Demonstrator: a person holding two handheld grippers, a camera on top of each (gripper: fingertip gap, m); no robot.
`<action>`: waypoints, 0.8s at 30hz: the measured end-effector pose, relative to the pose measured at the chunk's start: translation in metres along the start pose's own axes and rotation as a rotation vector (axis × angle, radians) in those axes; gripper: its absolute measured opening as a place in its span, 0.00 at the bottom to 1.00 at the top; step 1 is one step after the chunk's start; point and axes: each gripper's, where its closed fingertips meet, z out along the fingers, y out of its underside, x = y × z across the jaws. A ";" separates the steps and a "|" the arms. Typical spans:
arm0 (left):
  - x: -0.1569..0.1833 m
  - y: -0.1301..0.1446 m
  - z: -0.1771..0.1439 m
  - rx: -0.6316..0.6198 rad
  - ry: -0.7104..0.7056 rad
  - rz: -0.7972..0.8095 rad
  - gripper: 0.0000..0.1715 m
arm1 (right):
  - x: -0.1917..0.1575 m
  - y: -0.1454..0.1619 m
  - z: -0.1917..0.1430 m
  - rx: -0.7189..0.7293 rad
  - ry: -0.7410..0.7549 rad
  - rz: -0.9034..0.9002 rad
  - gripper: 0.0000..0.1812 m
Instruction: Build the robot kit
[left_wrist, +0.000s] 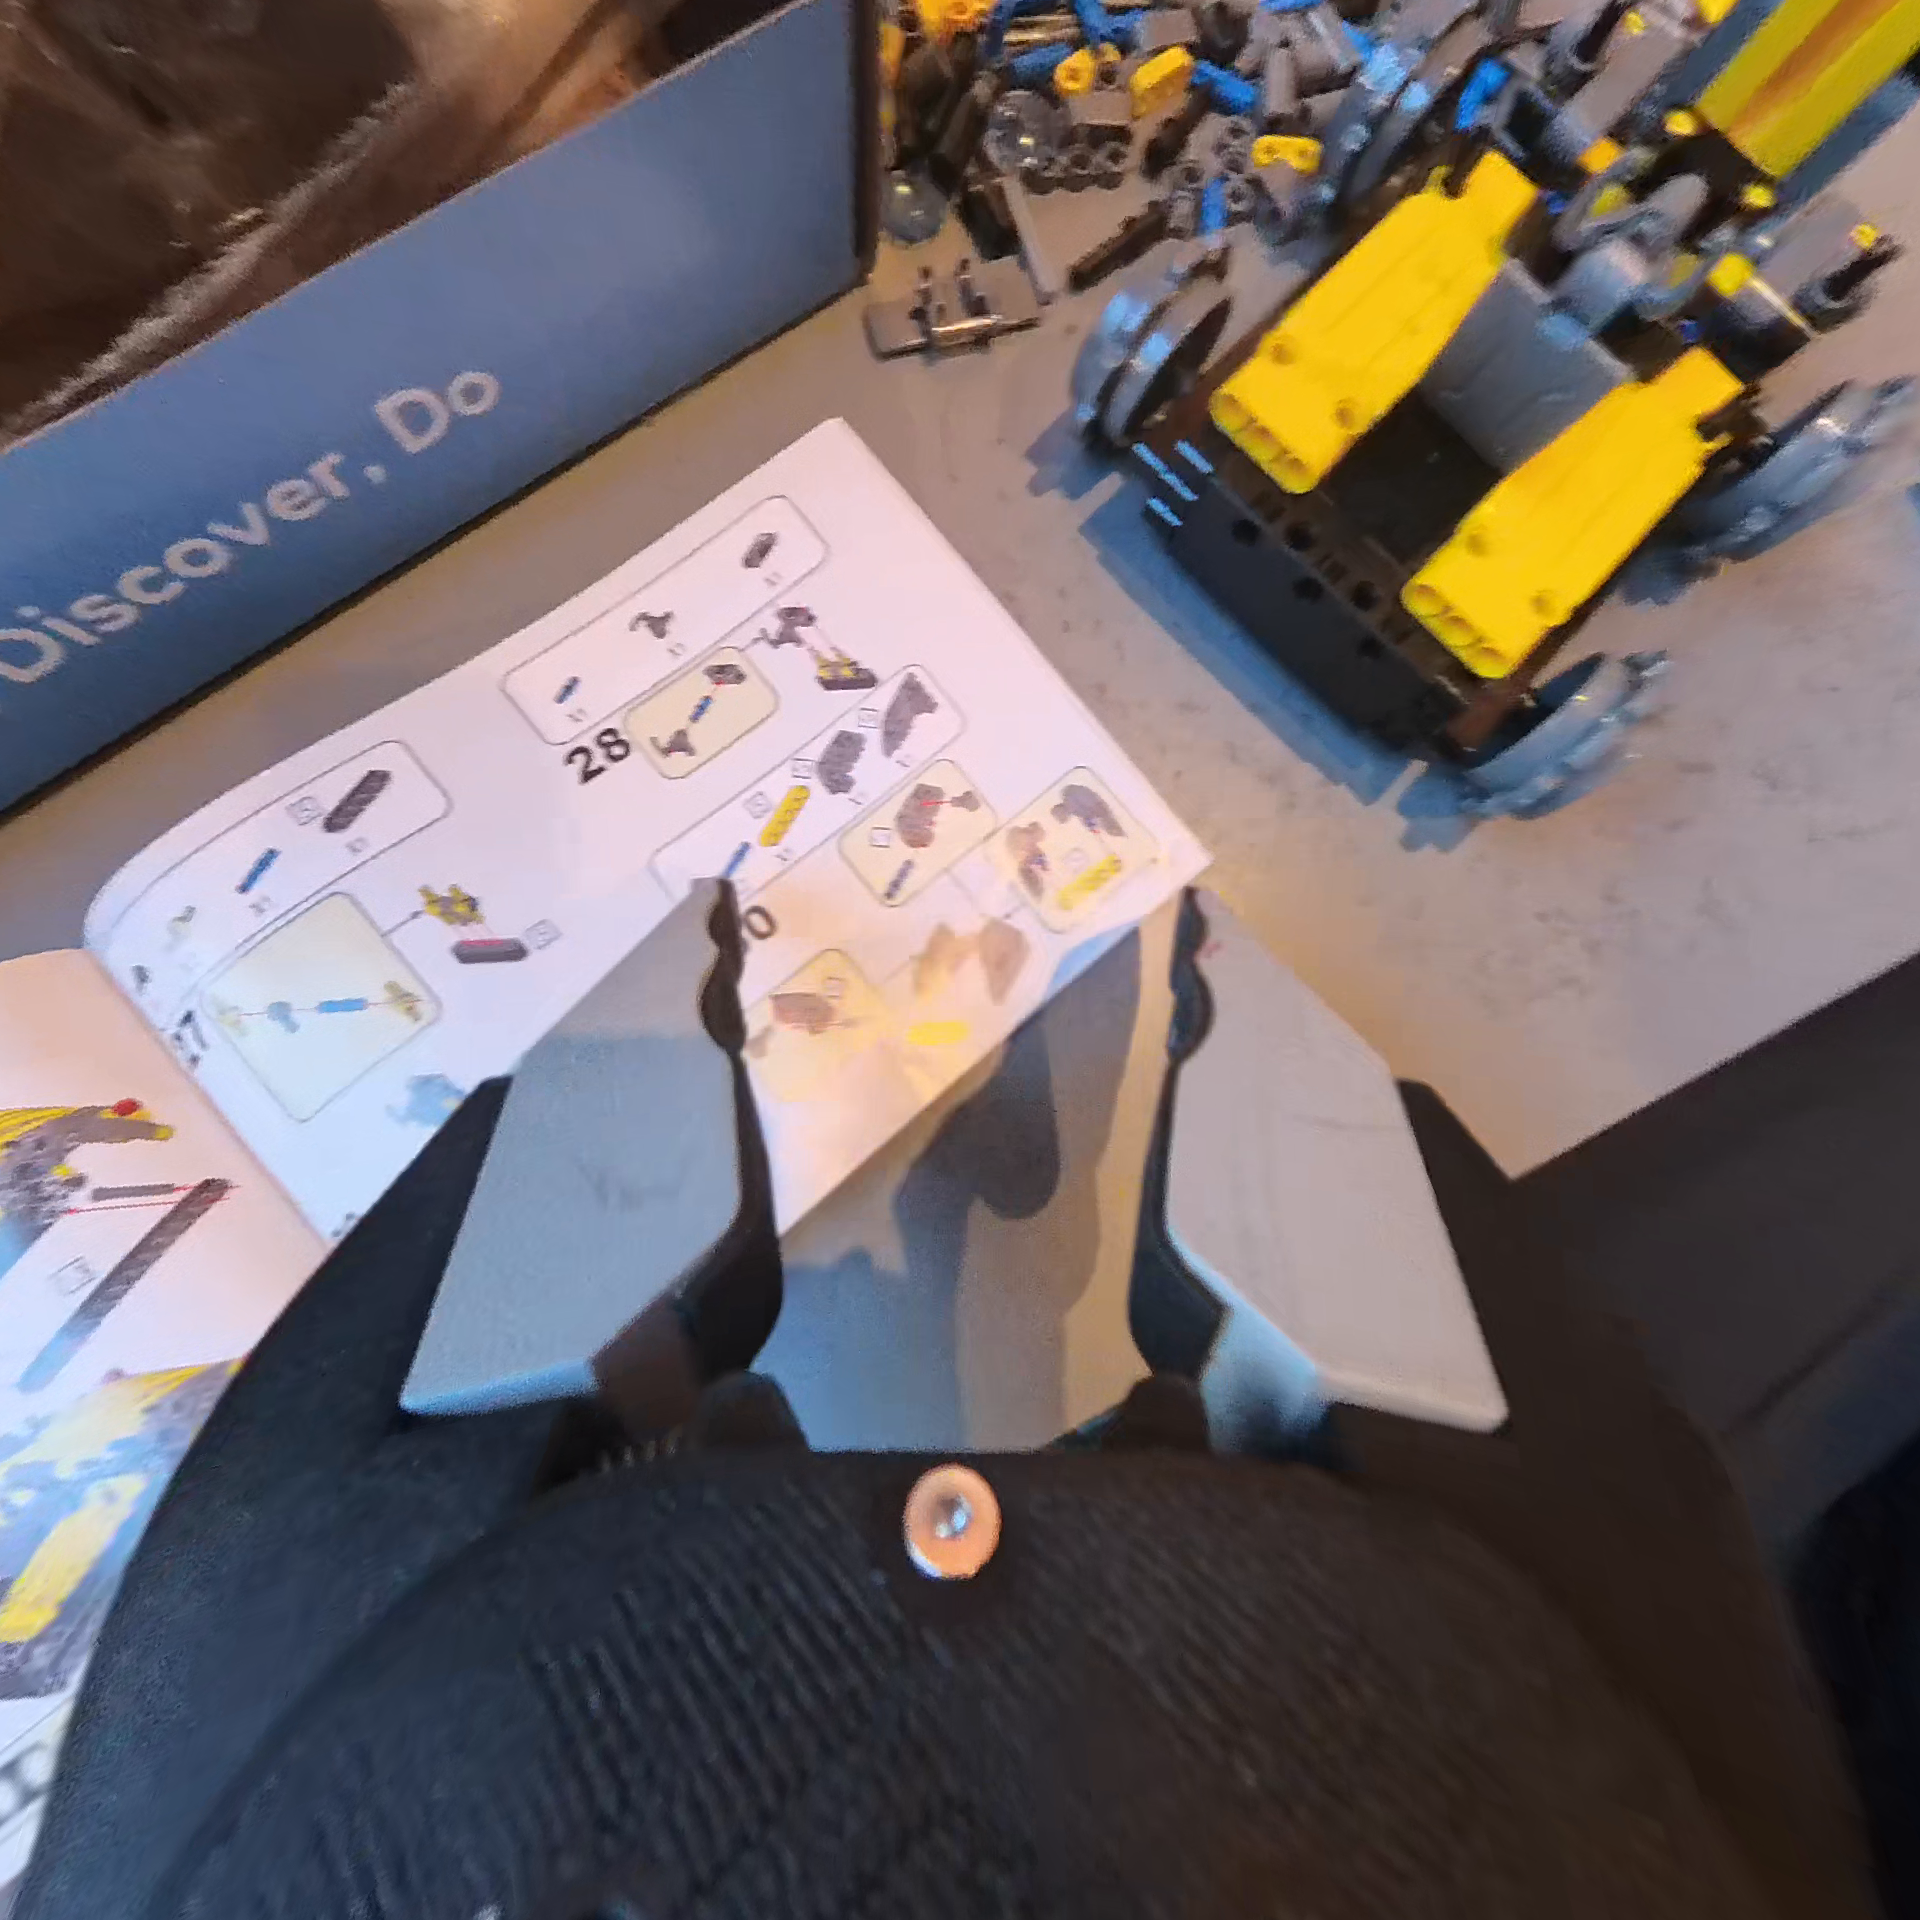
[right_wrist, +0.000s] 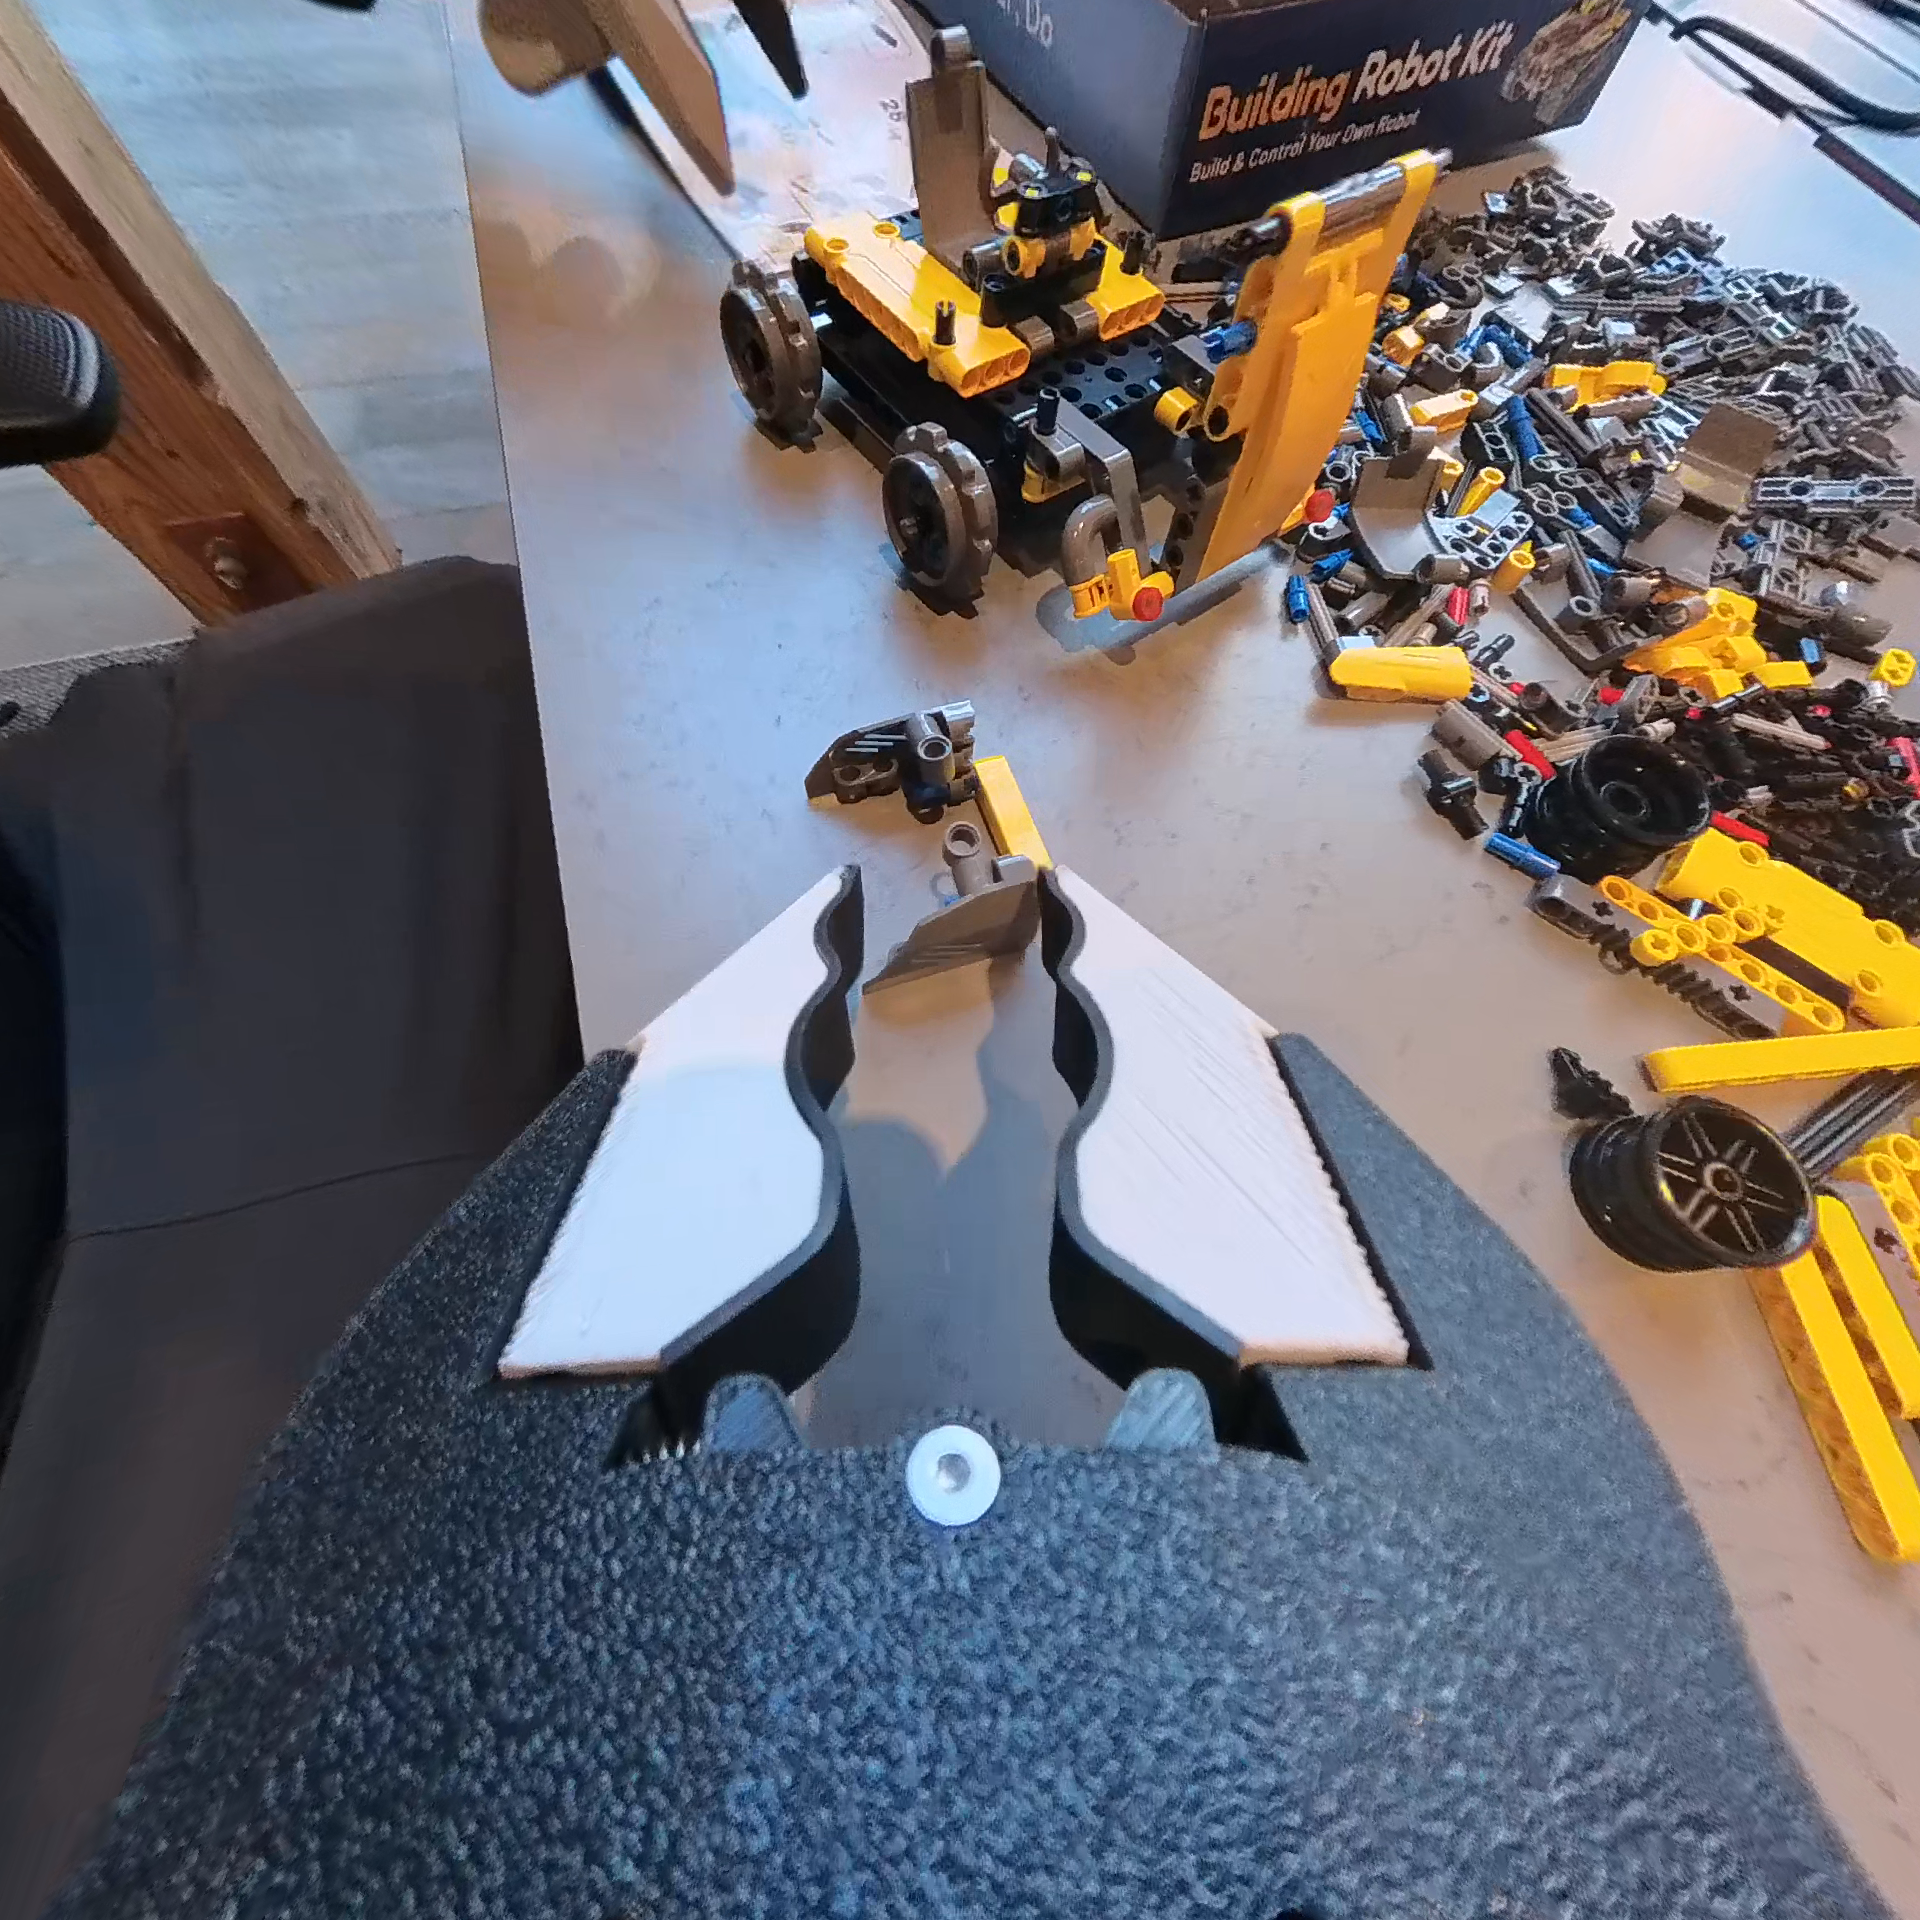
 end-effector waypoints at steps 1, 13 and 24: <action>0.006 0.001 0.001 -0.012 0.003 0.020 0.50 | 0.000 0.001 0.001 -0.007 0.003 -0.007 0.19; 0.002 0.000 0.020 -0.082 -0.068 0.029 0.46 | -0.003 -0.001 -0.001 0.006 0.005 -0.029 0.18; -0.001 0.001 0.019 -0.067 -0.066 0.040 0.45 | -0.005 -0.001 -0.002 0.011 -0.011 -0.030 0.18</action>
